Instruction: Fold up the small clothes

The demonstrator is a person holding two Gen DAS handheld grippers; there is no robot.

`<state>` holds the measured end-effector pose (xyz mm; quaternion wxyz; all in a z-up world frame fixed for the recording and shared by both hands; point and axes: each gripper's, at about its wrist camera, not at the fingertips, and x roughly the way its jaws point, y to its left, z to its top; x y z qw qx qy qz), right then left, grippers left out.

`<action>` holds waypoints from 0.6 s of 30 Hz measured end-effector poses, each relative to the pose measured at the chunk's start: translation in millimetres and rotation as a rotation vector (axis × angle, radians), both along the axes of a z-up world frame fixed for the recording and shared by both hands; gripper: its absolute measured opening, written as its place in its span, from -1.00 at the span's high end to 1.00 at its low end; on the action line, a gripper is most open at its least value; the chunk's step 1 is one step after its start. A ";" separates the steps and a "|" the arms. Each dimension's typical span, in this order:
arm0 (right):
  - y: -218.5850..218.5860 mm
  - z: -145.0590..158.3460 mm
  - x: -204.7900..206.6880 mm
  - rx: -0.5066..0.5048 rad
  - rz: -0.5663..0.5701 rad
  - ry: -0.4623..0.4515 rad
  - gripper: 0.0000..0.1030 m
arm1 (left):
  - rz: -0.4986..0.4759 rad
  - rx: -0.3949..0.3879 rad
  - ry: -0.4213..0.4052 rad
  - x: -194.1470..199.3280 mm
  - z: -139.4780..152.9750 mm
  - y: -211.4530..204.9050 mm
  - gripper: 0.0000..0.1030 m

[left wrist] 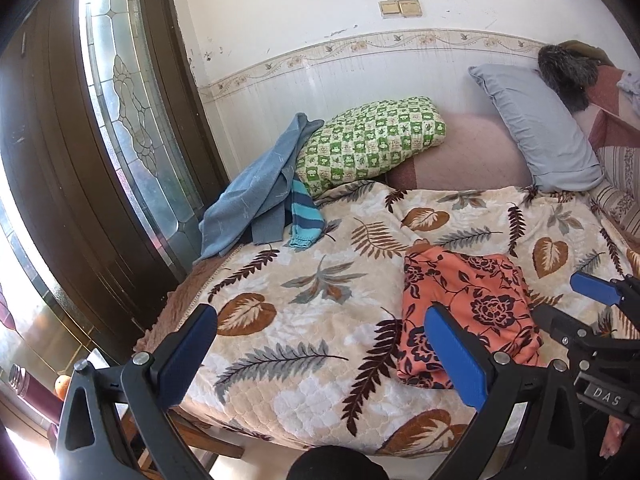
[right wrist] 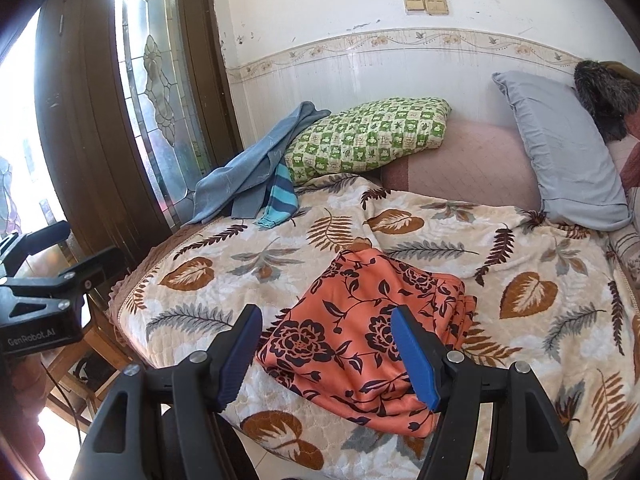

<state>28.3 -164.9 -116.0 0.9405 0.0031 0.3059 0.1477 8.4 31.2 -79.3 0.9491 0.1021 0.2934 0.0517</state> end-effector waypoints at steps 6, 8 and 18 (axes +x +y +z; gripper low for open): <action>-32.8 -2.2 -11.2 0.028 0.027 -0.041 -0.36 | 0.014 -0.074 0.037 7.5 4.7 -29.0 -1.00; -50.4 -2.9 -11.2 0.050 0.030 -0.034 -0.36 | 0.021 -0.092 0.037 8.5 11.0 -39.8 -1.00; -118.3 11.6 -20.3 0.028 0.027 -0.086 -0.36 | 0.023 -0.055 -0.102 7.2 42.3 -99.1 -1.00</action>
